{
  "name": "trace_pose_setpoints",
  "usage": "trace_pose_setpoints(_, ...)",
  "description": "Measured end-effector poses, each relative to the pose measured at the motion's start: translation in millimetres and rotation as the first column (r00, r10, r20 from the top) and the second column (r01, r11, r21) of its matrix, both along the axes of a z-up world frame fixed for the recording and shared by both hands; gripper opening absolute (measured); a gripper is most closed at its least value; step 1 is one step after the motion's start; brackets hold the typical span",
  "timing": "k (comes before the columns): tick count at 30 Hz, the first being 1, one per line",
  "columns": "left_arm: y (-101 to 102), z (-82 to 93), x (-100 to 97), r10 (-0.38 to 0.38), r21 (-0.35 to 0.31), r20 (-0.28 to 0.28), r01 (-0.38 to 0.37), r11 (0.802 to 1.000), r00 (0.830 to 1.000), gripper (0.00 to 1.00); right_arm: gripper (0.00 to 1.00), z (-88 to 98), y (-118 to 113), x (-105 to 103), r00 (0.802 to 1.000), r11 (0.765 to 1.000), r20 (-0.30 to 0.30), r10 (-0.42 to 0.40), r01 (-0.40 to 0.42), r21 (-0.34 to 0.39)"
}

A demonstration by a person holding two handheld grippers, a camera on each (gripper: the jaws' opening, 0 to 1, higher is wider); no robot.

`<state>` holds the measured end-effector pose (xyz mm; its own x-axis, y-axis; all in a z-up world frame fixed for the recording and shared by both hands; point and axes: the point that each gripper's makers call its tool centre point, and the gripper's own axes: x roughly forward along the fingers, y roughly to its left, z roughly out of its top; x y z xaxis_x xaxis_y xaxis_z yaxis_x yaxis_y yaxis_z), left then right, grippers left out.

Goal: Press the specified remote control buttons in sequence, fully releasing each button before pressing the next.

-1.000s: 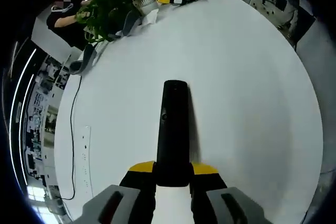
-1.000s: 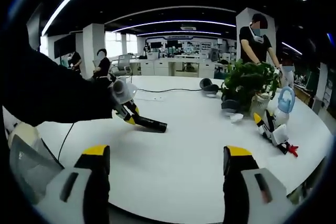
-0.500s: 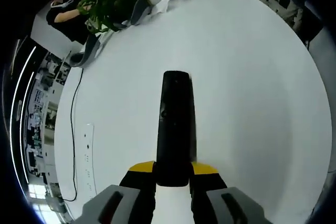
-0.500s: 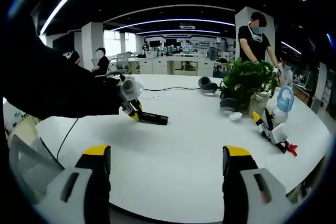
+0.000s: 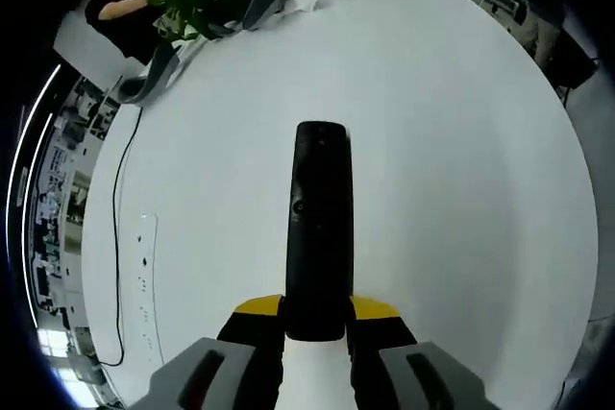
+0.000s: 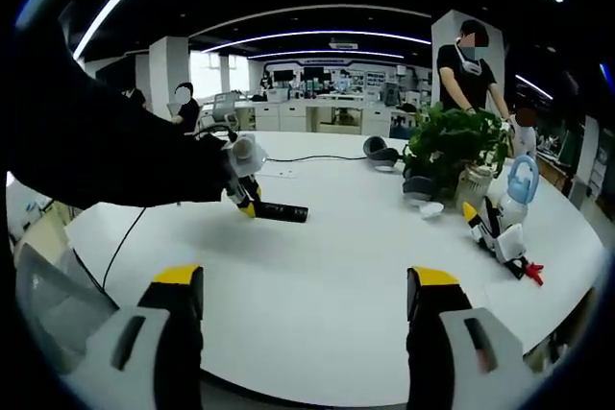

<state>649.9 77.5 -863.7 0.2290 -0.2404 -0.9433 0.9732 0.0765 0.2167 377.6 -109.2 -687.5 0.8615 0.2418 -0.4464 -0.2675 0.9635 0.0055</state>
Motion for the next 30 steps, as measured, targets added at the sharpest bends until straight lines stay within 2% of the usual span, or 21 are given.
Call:
trace_pose_setpoints(3,0,0.2,-0.3,-0.013,-0.007,0.001,0.013,1.000,1.000,0.24,0.91,0.8,0,0,1.000,1.000,0.004,-0.004,0.004,0.002)
trace_pose_setpoints(5,0,0.6,-0.3,0.004,-0.014,0.001,-0.004,1.000,1.000,0.25,0.91,1.2,-1,0,1.000,1.000,0.006,-0.005,0.005,0.002)
trace_pose_setpoints(8,1,2.7,7.7,0.029,-0.031,0.043,-0.027,0.999,0.999,0.33,0.92,2.3,-1,0,1.000,1.000,0.011,-0.007,0.007,0.005)
trace_pose_setpoints(10,3,4.5,10.8,0.062,-0.051,0.062,-0.059,0.997,0.996,0.37,0.92,3.3,-1,0,1.000,1.000,0.016,-0.009,0.009,0.007)
trace_pose_setpoints(12,5,7.5,11.0,0.133,-0.079,0.071,-0.127,0.989,0.989,0.40,0.93,4.4,-2,0,1.000,1.000,0.020,-0.011,0.011,0.008)
trace_pose_setpoints(15,10,9.4,19.8,0.202,-0.119,0.109,-0.189,0.975,0.973,0.48,0.94,5.9,-2,1,1.000,1.000,0.026,-0.013,0.012,0.013)
trace_pose_setpoints(18,17,15.6,25.7,0.286,-0.169,0.170,-0.258,0.951,0.943,0.59,0.96,6.5,-1,0,1.000,1.000,0.029,-0.010,0.009,0.014)
trace_pose_setpoints(20,22,18.9,28.4,0.324,-0.192,0.197,-0.287,0.938,0.925,0.70,0.96,8.1,-1,0,0.999,1.000,0.038,-0.009,0.008,0.013)
trace_pose_setpoints(22,27,21.0,28.4,0.375,-0.223,0.204,-0.330,0.917,0.904,0.79,0.96,9.0,-2,0,0.999,1.000,0.043,-0.010,0.009,0.013)
trace_pose_setpoints(24,33,22.0,23.1,0.404,-0.221,0.192,-0.361,0.906,0.895,0.87,0.96,9.7,-2,0,0.999,1.000,0.046,-0.011,0.010,0.017)
trace_pose_setpoints(27,37,31.6,23.1,0.430,-0.272,0.222,-0.368,0.889,0.875,0.91,0.97,11.7,-1,0,0.998,1.000,0.055,-0.011,0.010,0.022)
trace_pose_setpoints(30,36,43.7,15.1,0.488,-0.347,0.174,-0.411,0.843,0.855,0.95,0.97,12.4,-1,0,0.998,1.000,0.059,-0.008,0.007,0.024)
